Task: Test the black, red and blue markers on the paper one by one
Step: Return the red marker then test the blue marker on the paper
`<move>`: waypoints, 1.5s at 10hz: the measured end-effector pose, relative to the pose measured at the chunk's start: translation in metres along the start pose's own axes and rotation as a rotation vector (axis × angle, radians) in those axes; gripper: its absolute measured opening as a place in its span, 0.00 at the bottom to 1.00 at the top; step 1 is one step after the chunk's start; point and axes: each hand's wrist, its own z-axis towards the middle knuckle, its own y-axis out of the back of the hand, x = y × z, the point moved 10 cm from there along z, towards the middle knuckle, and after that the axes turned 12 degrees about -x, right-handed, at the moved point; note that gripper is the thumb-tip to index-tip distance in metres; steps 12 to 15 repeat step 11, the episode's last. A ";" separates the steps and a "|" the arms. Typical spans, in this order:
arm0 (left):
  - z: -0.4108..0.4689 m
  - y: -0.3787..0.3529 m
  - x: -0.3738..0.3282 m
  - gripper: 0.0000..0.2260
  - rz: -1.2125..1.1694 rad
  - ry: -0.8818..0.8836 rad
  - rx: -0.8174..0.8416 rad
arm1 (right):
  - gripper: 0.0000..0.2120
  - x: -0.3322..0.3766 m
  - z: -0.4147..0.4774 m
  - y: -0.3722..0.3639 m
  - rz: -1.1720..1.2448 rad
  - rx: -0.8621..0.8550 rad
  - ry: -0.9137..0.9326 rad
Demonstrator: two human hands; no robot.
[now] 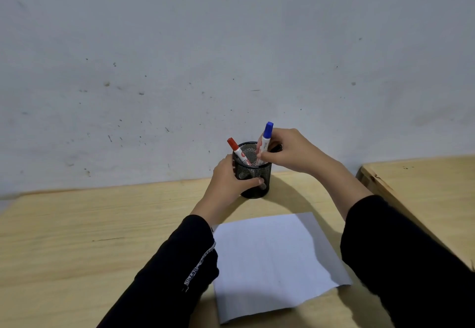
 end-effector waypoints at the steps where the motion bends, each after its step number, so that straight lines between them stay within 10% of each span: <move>1: 0.001 0.000 -0.001 0.21 0.010 0.015 0.026 | 0.07 0.003 0.000 0.000 0.014 0.005 0.003; 15: -0.009 0.059 -0.041 0.27 0.222 0.036 -0.002 | 0.09 0.045 -0.015 0.021 0.064 -0.070 -0.048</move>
